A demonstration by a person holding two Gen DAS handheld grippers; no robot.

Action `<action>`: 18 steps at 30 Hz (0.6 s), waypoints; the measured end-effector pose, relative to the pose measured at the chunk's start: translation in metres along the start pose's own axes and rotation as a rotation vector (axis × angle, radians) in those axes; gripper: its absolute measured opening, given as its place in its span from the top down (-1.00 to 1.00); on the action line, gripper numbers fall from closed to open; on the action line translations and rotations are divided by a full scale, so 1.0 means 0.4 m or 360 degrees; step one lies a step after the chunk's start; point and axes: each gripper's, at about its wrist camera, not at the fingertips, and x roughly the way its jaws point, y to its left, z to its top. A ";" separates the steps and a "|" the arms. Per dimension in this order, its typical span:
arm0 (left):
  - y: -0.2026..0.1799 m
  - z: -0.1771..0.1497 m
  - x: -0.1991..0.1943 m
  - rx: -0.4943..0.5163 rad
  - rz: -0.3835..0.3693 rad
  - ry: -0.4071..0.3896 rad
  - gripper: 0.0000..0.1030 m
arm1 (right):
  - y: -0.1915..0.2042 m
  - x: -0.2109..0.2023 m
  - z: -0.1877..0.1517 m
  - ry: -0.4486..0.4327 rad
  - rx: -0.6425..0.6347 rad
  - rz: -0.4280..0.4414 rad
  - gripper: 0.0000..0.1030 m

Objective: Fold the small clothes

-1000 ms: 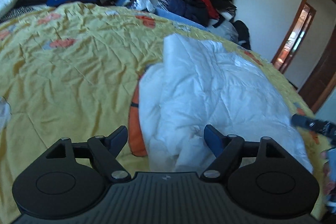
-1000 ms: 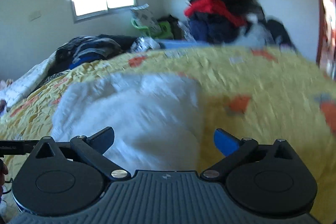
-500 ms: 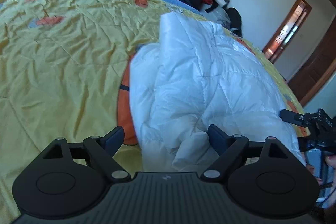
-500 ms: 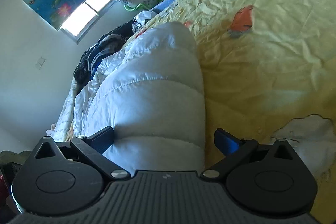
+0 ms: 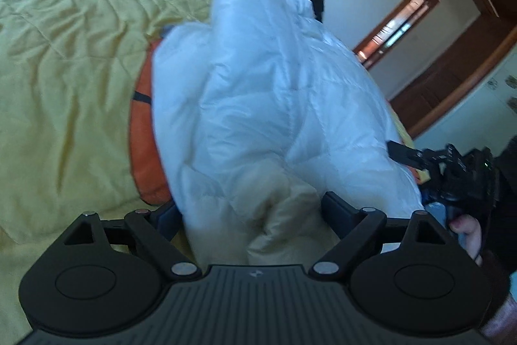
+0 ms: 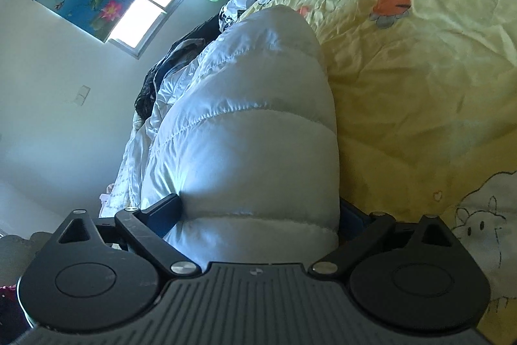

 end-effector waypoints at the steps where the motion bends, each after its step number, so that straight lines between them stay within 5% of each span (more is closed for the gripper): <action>1: -0.003 -0.005 0.001 0.0012 -0.0015 0.0001 -0.70 | 0.004 -0.001 -0.001 0.0004 -0.0020 -0.0005 -0.76; 9: -0.057 -0.031 -0.004 0.0218 0.0071 -0.0102 0.10 | 0.074 -0.011 -0.026 -0.0075 -0.0266 -0.0064 -0.54; 18: -0.064 0.042 -0.053 0.0359 0.0266 -0.0313 0.32 | 0.162 0.045 0.001 -0.0243 -0.0444 0.0038 -0.28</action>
